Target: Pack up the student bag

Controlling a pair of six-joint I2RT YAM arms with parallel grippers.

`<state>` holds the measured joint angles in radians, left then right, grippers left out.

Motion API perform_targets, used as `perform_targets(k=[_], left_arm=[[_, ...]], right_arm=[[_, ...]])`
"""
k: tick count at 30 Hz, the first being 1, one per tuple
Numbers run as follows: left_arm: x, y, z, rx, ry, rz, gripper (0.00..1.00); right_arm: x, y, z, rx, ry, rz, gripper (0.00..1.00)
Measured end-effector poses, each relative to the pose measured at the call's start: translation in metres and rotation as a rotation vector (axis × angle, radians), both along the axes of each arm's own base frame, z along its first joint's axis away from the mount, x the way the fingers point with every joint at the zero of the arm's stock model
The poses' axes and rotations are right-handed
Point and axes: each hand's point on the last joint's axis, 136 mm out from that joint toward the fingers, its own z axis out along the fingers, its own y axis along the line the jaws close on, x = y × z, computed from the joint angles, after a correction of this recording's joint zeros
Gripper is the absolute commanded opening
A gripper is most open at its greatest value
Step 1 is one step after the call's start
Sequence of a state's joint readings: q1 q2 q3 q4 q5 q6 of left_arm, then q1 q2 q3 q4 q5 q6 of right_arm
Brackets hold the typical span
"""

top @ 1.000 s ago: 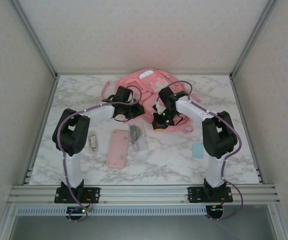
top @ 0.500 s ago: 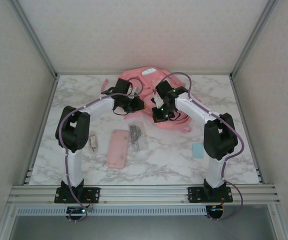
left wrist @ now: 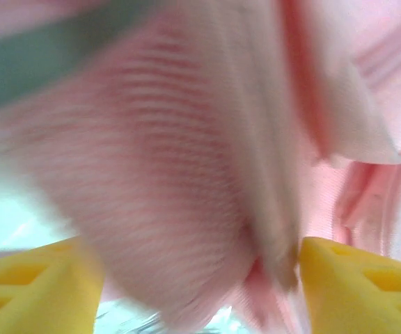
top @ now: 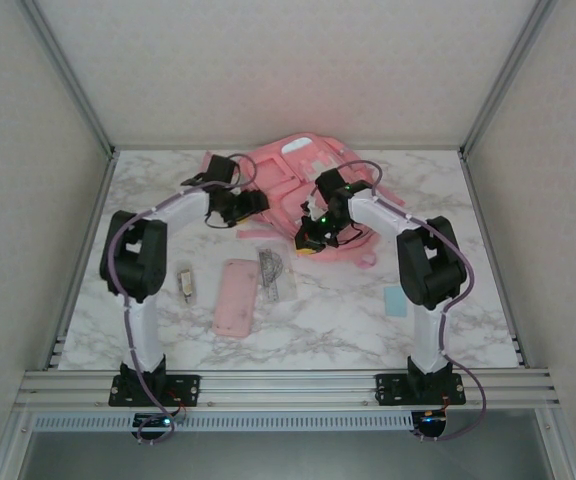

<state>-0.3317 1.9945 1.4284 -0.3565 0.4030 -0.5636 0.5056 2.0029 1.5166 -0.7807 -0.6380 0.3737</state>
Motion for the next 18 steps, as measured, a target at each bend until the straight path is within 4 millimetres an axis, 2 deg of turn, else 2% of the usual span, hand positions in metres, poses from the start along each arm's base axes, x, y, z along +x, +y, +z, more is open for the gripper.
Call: perform_targets(k=[2,4,7,10,12,15,17,18], left_arm=[[-0.015,0.016,0.000,-0.014,0.007,0.082,0.80],[-0.034,0.017,0.003,-0.051,0.006,0.142,0.80],[-0.052,-0.006,0.007,-0.133,-0.013,0.182,0.78],[-0.067,-0.037,0.002,-0.210,-0.012,0.215,0.70],[-0.071,-0.057,-0.001,-0.254,-0.010,0.228,0.59],[-0.065,-0.080,-0.005,-0.324,-0.022,0.267,0.37],[-0.060,-0.086,-0.014,-0.344,-0.024,0.304,0.16],[-0.057,-0.089,-0.017,-0.355,-0.025,0.316,0.00]], right_arm=[[-0.002,0.004,-0.004,0.013,0.051,-0.018,0.00],[-0.004,0.008,-0.007,0.024,0.093,-0.033,0.00],[-0.004,0.011,-0.006,0.038,0.123,-0.056,0.00],[-0.003,0.016,-0.002,0.053,0.135,-0.069,0.00],[-0.004,0.019,-0.002,0.058,0.136,-0.069,0.00],[-0.005,0.021,-0.001,0.058,0.136,-0.067,0.00],[-0.005,0.020,-0.001,0.056,0.132,-0.067,0.00],[-0.005,0.020,0.000,0.051,0.125,-0.068,0.00]])
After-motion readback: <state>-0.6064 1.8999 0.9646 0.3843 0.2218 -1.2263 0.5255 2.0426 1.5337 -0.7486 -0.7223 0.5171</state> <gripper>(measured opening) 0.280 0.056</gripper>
